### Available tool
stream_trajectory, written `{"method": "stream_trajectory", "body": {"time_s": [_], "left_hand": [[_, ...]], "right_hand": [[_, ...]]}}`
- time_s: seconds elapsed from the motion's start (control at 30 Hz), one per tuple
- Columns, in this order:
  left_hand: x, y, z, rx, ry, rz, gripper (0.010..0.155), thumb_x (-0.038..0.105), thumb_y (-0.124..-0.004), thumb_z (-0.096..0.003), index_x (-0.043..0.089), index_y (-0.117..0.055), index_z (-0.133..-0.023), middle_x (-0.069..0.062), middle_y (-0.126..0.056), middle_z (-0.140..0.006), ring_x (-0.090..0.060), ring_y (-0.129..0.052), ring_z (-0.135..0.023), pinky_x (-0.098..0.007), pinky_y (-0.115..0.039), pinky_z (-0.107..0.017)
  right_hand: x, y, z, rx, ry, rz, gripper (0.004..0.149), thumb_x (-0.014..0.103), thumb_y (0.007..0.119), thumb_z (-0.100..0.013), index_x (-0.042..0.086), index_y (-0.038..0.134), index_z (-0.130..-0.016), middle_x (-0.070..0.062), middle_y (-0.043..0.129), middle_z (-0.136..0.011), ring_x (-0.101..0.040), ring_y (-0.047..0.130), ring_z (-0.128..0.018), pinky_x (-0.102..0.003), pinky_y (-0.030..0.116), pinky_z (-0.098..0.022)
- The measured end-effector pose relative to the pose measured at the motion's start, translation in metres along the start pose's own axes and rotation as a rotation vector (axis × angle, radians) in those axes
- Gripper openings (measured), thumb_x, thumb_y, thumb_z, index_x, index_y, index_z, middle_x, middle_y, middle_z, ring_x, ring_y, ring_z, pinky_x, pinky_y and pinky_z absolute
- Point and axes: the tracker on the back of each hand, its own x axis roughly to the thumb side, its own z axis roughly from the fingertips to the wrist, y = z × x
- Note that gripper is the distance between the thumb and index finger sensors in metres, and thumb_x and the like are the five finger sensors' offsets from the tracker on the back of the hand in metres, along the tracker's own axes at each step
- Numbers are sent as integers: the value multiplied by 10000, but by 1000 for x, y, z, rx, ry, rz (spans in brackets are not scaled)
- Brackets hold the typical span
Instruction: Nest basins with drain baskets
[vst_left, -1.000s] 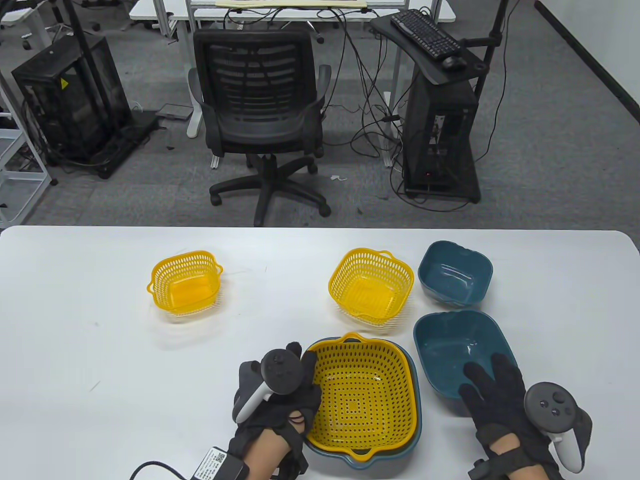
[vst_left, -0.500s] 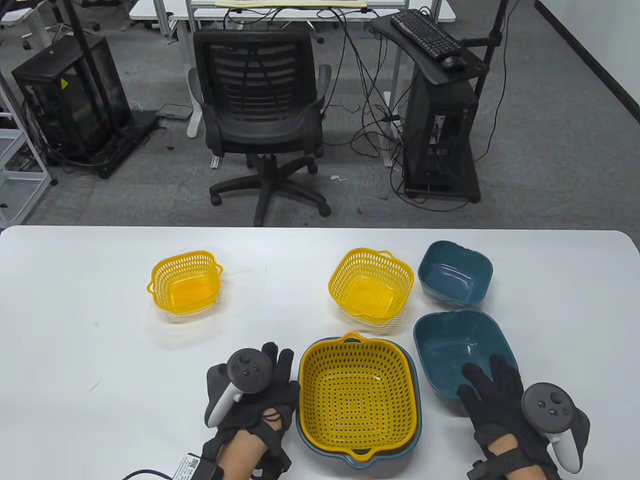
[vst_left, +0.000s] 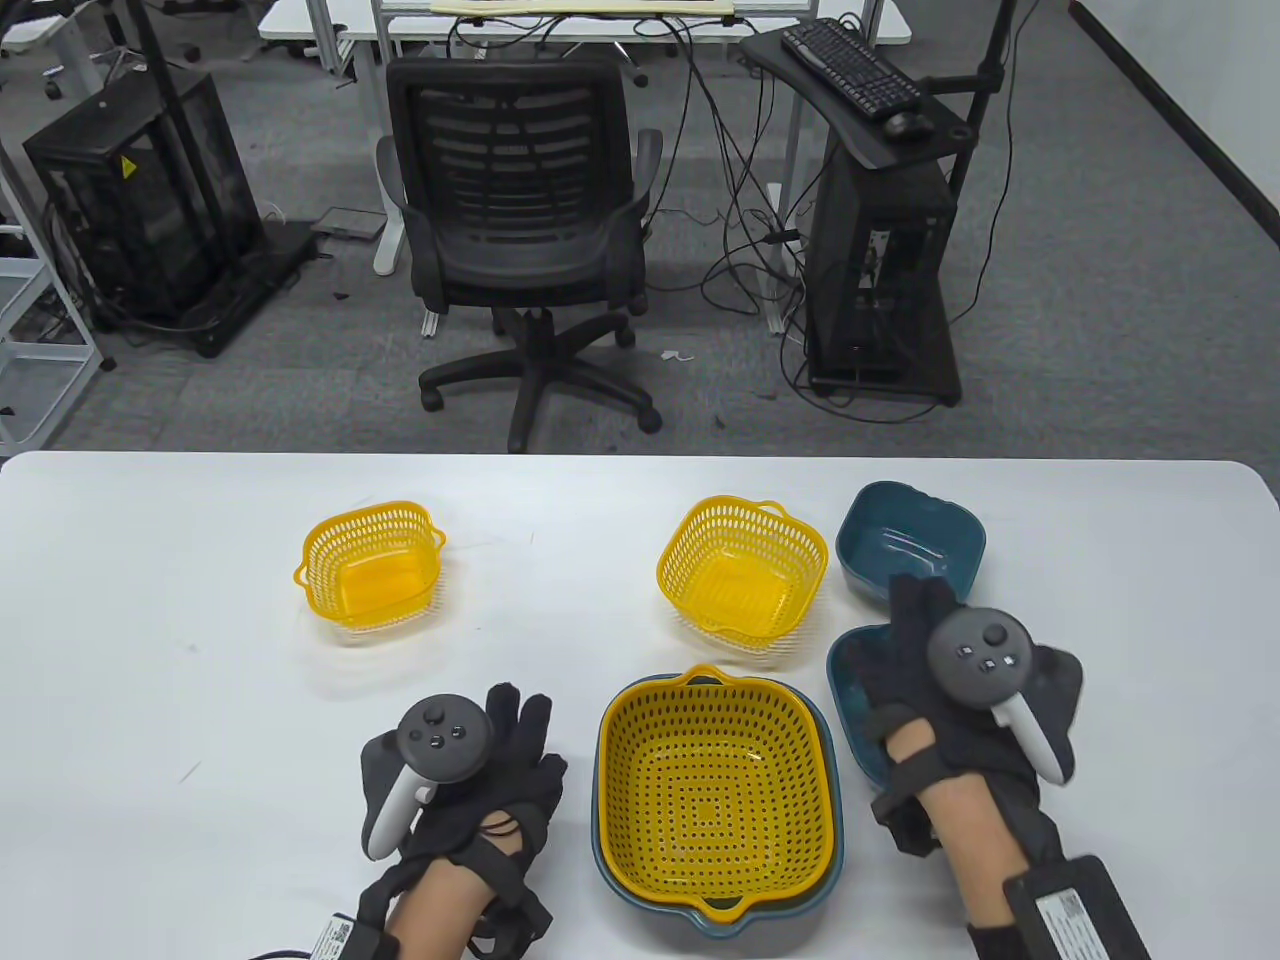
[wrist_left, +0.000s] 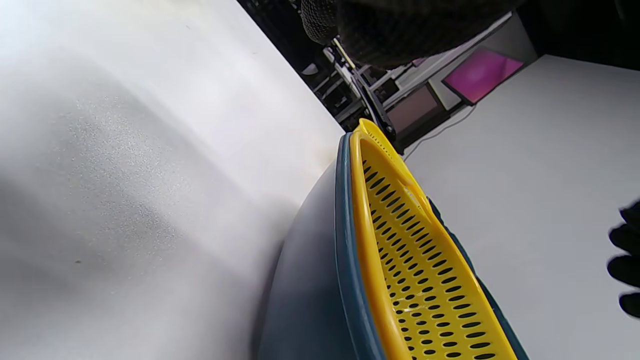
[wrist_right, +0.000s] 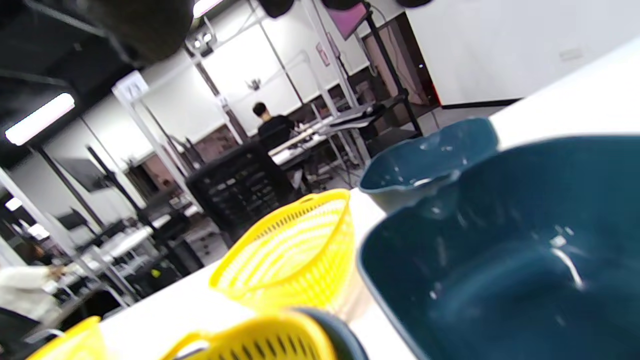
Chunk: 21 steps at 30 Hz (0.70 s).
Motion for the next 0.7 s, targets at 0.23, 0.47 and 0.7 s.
{"method": "stream_trajectory", "body": {"time_s": [0.23,0.47,0.7], "left_hand": [[-7,5,0,2,16,26,670,354,-677,-540,218,-413,-1140,-98,-121,-1157,-505,-174,-1033,-603,-346,-711],[-10,6,-1,-7,26,32,667,354,-678,-539,215,-422,-1140,-98,-125,-1157,-505,-174,-1032,-602,-346,-711],[-10,9,-2,-5,28,45,666,355,-677,-539,213,-427,-1140,-99,-127,-1158,-506,-174,-1032,-602,-345,-711]], "right_hand": [[40,43,-80,96,208,172,743,481,729,-501,162,402,-1087,-164,394,-1149,-525,459,-996,-668,518,-664],[35,91,-121,96,401,352,710,463,756,-488,134,501,-1063,-173,559,-1105,-525,588,-950,-666,585,-629],[22,114,-134,129,456,475,677,462,761,-491,178,516,-1054,-161,725,-1027,-522,647,-919,-691,555,-631]]}}
